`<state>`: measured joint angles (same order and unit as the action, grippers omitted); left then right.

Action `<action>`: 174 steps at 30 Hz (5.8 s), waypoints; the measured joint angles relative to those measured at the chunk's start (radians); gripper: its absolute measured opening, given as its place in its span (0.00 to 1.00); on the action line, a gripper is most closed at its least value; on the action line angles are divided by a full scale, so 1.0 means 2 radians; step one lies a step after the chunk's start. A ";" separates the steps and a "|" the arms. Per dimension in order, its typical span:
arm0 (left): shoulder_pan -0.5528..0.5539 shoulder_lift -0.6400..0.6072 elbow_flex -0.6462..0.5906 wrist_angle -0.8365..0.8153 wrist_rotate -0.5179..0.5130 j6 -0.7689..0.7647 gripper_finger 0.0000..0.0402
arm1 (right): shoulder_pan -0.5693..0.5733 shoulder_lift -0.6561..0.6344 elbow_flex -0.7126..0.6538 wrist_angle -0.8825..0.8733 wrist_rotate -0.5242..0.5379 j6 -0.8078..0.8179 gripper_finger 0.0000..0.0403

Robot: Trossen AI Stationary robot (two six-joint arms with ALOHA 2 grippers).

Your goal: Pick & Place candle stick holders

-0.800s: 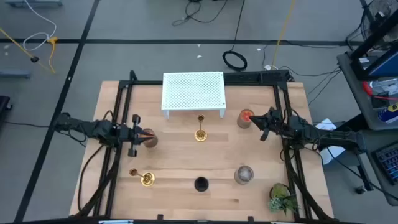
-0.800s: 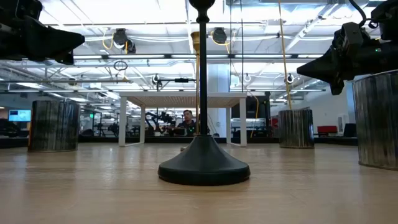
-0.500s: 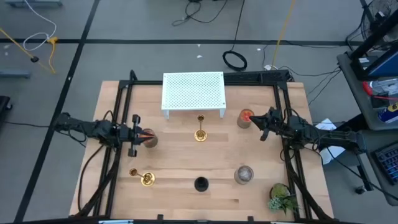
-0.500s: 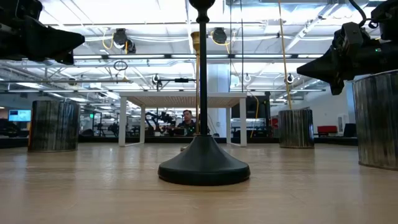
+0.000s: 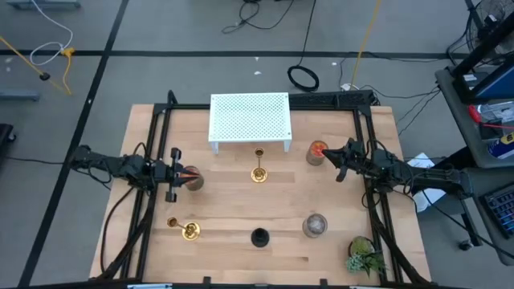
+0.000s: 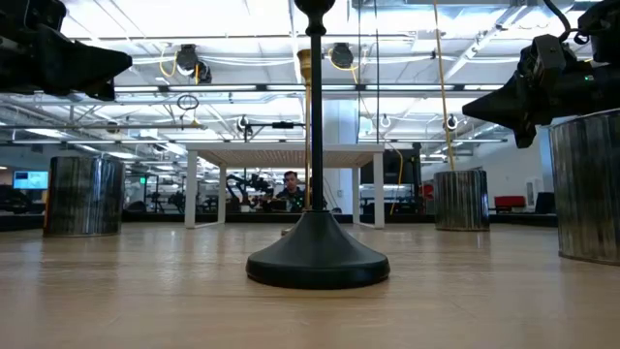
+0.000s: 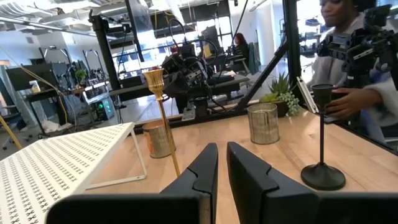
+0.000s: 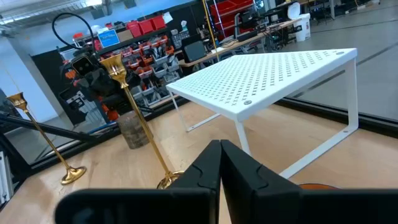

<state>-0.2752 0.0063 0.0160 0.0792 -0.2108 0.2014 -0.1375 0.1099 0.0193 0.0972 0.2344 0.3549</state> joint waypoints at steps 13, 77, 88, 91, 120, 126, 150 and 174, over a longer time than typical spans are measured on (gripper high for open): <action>0.000 0.000 0.000 0.000 0.000 0.000 0.10 | 0.000 0.000 0.000 0.000 0.000 0.000 0.02; 0.000 0.000 0.000 0.000 0.000 0.000 0.10 | 0.000 0.000 0.000 0.000 0.000 0.000 0.02; 0.000 0.000 0.000 0.000 0.000 0.000 0.10 | 0.000 0.000 0.000 0.000 0.000 0.000 0.02; 0.000 0.000 0.000 0.000 0.000 0.000 0.10 | 0.000 0.000 0.000 0.000 0.000 0.000 0.02; 0.000 0.000 0.000 0.000 0.000 0.000 0.10 | 0.000 0.000 0.000 0.000 0.000 0.000 0.02; 0.000 0.000 0.000 0.000 0.000 0.000 0.10 | 0.000 0.000 0.000 0.000 0.000 0.000 0.02; 0.000 0.000 0.000 0.000 0.000 0.000 0.10 | 0.000 0.000 0.000 0.000 0.000 0.000 0.02; 0.000 0.000 0.000 0.000 -0.004 -0.011 0.10 | 0.000 0.000 0.000 0.045 0.001 -0.075 0.02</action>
<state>-0.2752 0.0063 0.0158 0.0792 -0.2187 0.1802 -0.1375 0.1098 0.0193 0.1876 0.2360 0.2048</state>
